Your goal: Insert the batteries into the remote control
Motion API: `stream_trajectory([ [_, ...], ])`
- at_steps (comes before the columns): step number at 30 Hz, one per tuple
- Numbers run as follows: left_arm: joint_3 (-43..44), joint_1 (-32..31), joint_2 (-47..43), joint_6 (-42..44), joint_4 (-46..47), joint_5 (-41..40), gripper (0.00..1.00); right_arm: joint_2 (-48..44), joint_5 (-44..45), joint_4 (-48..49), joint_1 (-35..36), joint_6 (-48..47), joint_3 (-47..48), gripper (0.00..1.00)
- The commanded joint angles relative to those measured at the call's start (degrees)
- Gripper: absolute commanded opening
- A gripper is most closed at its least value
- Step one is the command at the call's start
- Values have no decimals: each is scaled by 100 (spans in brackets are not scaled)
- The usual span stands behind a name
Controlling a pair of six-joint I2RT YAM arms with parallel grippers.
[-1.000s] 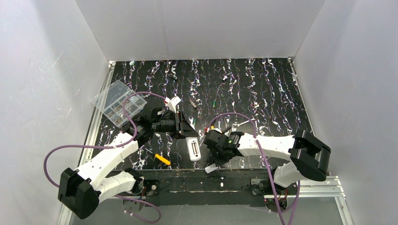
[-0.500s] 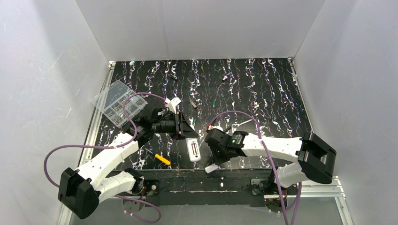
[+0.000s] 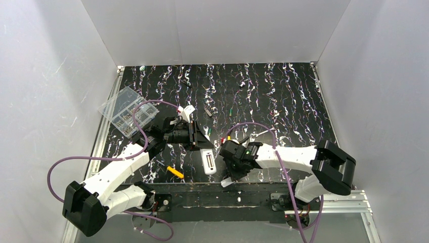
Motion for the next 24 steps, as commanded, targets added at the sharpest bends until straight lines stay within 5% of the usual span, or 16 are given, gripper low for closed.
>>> stream_trajectory([
  [1,7,32,-62,10,-8,201,0,131,-48,48,-10,-43,168,25],
  [24,26,30,-52,23,-19,198,0,-150,447,-139,-257,-40,383,13],
])
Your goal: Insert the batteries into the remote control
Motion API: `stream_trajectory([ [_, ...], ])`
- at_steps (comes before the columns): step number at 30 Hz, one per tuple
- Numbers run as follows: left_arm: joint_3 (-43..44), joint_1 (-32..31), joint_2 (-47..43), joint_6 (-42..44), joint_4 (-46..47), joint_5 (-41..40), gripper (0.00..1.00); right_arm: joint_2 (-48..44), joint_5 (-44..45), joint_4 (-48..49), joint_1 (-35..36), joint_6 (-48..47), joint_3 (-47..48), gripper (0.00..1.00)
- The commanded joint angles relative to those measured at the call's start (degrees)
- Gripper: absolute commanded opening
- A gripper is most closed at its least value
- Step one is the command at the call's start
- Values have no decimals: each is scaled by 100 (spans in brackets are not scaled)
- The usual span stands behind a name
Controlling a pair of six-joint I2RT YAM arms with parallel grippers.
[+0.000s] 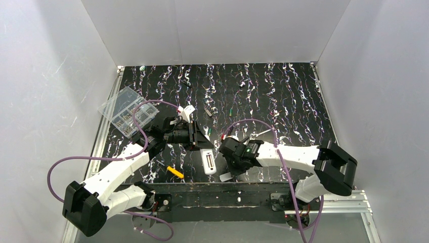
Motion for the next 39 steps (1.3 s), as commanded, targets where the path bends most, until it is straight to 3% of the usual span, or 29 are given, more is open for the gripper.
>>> stream_trajectory([
  [1,26,30,-59,26,-29,202,0,-157,253,-133,-310,-48,243,12],
  [12,40,43,-114,55,-90,192,0,-123,601,-337,-1817,172,516,9],
  [21,18,89,-184,79,-159,201,0,139,393,-158,-2529,1086,549,6],
  [24,-13,98,-176,49,-105,209,0,6,113,221,-2688,1400,276,13],
  [31,-12,152,-139,51,-92,268,0,-341,-103,636,-2821,1544,-26,43],
  [35,-27,169,-133,11,-32,282,0,-451,-137,638,-2860,1006,17,46],
  [39,-32,196,-144,3,-27,306,0,-499,-256,661,-2869,-357,256,46],
])
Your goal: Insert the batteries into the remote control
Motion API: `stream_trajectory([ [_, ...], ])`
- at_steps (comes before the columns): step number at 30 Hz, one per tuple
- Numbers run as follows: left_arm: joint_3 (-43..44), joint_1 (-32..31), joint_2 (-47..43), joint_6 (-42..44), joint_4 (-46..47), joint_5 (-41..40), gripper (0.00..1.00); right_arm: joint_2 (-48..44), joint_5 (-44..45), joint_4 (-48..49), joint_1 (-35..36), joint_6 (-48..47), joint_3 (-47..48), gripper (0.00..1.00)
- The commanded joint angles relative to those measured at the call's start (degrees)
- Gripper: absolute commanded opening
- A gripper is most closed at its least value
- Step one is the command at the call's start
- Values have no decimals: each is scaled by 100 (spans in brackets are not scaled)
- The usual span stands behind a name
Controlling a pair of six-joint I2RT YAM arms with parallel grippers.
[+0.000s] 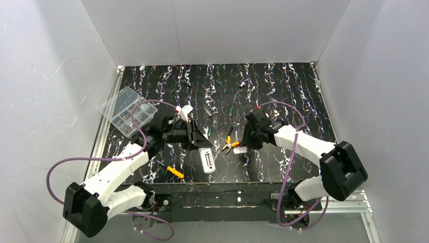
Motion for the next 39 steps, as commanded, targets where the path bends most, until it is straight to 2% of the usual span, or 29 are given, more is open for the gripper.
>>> stream_trajectory([
  [1,-33,53,-110,1,50,315,0,-111,-204,119,-45,-1603,371,46],
  [5,-13,71,-112,-15,57,353,0,92,-539,-124,-41,-3103,753,50],
  [12,100,103,-144,37,-90,401,0,391,-790,-297,-45,-3915,994,56],
  [18,113,121,-189,36,-141,424,0,846,-1036,-554,-36,-4181,1248,58],
  [24,120,162,-256,77,-233,448,0,1031,-1129,-301,-36,-4072,1137,54],
  [39,28,204,-386,71,-296,417,0,1442,-1349,343,-37,-3938,882,62],
])
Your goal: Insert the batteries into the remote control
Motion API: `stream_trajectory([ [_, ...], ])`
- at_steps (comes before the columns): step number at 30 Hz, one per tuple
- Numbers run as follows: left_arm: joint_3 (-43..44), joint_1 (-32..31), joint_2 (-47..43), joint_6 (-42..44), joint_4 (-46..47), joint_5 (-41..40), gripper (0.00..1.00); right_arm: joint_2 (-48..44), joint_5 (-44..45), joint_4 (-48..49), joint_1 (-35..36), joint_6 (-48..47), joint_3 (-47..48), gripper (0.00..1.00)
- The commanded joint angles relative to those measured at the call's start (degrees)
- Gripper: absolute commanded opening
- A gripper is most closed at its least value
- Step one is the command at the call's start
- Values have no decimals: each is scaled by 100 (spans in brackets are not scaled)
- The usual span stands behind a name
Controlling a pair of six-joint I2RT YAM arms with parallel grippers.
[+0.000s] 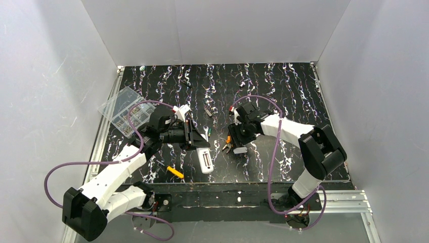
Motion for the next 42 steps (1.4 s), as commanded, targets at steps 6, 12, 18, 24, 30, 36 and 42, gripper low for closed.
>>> stream_trajectory([
  [6,56,44,-170,66,-155,263,0,141,-112,427,-12,102,-161,64],
  [12,52,45,-155,48,-125,269,0,203,-70,481,-14,220,-316,65],
  [18,33,45,-142,36,-92,273,0,134,-45,419,-12,370,-483,65],
  [24,17,45,-158,29,-81,269,0,-150,-227,391,-12,614,-793,65],
  [30,-9,45,-151,-9,-4,291,0,-306,-250,146,-8,921,-907,65],
  [36,-11,45,-153,-18,5,303,0,-513,-300,104,29,1188,-1101,66],
  [42,-32,45,-147,-43,55,309,0,-612,-292,64,171,1335,-1259,66],
])
